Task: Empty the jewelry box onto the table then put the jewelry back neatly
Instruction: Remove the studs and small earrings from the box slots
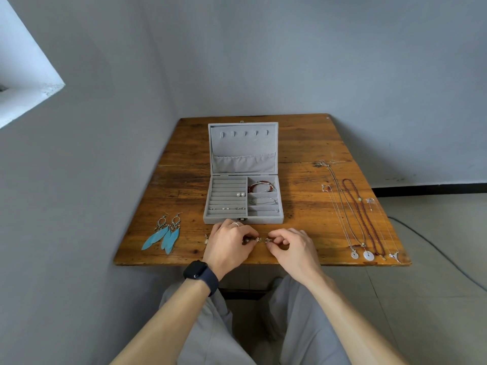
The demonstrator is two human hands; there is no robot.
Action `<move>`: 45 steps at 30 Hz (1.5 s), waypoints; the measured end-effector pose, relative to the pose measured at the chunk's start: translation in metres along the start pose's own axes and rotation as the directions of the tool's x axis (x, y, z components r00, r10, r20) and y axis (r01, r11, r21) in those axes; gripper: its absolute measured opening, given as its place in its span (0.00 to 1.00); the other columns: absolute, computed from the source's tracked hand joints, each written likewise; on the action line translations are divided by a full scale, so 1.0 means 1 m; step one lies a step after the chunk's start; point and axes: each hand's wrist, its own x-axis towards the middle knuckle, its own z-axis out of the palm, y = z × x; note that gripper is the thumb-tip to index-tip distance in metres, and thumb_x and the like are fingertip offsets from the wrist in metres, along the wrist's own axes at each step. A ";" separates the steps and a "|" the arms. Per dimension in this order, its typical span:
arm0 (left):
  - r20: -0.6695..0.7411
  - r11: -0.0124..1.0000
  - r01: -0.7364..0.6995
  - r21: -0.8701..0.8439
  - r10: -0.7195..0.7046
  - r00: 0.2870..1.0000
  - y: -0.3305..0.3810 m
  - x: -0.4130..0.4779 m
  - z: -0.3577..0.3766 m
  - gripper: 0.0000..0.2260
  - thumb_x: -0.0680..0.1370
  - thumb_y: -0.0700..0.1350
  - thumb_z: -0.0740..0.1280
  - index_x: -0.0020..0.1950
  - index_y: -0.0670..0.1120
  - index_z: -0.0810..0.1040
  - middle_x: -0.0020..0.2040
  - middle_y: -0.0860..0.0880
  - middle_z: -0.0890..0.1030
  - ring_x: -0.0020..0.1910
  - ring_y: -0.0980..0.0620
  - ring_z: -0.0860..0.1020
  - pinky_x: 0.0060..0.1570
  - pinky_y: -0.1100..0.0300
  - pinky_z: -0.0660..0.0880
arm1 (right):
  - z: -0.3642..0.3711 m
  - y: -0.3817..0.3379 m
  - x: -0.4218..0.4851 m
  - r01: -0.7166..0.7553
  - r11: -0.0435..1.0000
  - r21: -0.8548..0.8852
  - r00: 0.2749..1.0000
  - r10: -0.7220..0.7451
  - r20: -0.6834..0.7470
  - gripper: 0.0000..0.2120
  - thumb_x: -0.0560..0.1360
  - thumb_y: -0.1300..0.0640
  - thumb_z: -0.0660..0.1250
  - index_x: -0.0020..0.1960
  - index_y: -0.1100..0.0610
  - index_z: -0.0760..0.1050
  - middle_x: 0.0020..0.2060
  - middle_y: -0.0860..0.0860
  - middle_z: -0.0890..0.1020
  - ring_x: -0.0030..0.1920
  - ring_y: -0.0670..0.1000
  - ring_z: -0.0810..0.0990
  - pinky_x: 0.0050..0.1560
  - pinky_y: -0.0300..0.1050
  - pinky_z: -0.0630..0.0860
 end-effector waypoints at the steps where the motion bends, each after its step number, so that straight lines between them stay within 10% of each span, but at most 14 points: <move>1: 0.000 1.000 0.000 -0.003 0.000 1.000 -0.001 0.000 -0.001 0.10 0.79 0.54 0.67 0.60 0.58 0.81 0.56 0.58 0.82 0.60 0.55 0.74 0.65 0.58 0.62 | -0.001 -0.001 -0.001 0.002 1.000 0.008 1.000 -0.002 0.005 0.09 0.75 0.50 0.73 0.55 0.48 0.82 0.41 0.41 0.80 0.45 0.42 0.76 0.52 0.41 0.69; 17: -0.082 0.993 0.109 0.046 -0.105 0.991 -0.046 0.056 -0.036 0.11 0.80 0.54 0.64 0.60 0.59 0.79 0.57 0.58 0.82 0.60 0.55 0.73 0.66 0.57 0.61 | -0.025 -0.035 0.065 0.173 0.984 0.027 0.985 -0.174 0.016 0.09 0.78 0.51 0.70 0.58 0.46 0.81 0.50 0.37 0.79 0.51 0.39 0.78 0.51 0.35 0.76; 31: -0.009 0.984 0.055 0.170 -0.054 0.998 -0.058 0.112 -0.018 0.13 0.80 0.55 0.61 0.61 0.61 0.81 0.57 0.55 0.81 0.61 0.50 0.72 0.60 0.54 0.64 | 0.019 -0.054 0.157 0.304 0.867 -0.395 0.947 -0.231 0.223 0.14 0.78 0.47 0.64 0.60 0.47 0.82 0.55 0.47 0.79 0.59 0.51 0.73 0.57 0.44 0.74; 45: -0.168 0.970 0.171 -0.171 -0.199 0.965 -0.071 0.082 -0.038 0.07 0.77 0.56 0.69 0.53 0.59 0.83 0.47 0.62 0.82 0.54 0.59 0.74 0.57 0.59 0.71 | 0.007 -0.060 0.138 0.197 0.973 -0.122 0.975 -0.182 0.124 0.05 0.78 0.50 0.68 0.52 0.45 0.81 0.45 0.40 0.83 0.49 0.42 0.80 0.47 0.38 0.79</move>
